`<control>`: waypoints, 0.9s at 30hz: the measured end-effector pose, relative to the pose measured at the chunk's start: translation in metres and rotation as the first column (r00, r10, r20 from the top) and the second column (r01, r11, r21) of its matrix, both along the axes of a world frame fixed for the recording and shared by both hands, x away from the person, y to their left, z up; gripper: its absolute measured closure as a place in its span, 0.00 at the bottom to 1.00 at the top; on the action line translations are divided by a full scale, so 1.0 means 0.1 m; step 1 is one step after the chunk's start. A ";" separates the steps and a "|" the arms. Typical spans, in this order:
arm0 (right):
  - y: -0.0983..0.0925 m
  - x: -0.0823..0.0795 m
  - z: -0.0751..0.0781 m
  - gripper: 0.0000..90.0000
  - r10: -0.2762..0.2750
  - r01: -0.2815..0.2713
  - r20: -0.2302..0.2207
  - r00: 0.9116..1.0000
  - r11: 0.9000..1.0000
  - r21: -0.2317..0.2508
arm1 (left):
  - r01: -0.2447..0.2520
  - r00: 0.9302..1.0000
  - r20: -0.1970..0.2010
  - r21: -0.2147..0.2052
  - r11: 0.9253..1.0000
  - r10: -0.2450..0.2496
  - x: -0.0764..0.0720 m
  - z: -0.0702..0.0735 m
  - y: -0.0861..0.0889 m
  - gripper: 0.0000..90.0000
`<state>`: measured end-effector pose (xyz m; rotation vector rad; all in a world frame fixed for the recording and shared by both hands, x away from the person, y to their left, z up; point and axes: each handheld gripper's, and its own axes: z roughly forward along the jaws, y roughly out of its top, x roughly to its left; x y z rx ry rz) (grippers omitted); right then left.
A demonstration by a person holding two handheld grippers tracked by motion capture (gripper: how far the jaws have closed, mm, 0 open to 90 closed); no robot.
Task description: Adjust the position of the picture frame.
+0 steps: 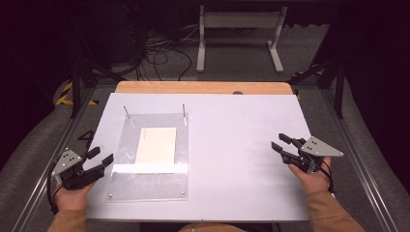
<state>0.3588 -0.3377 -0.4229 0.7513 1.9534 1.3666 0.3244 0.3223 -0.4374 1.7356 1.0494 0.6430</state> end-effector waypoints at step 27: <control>0.00 0.01 0.04 0.55 0.017 -0.018 0.019 1.000 1.000 0.020 | 0.018 1.000 0.026 -0.003 1.000 -0.018 0.07 0.08 -0.07 0.45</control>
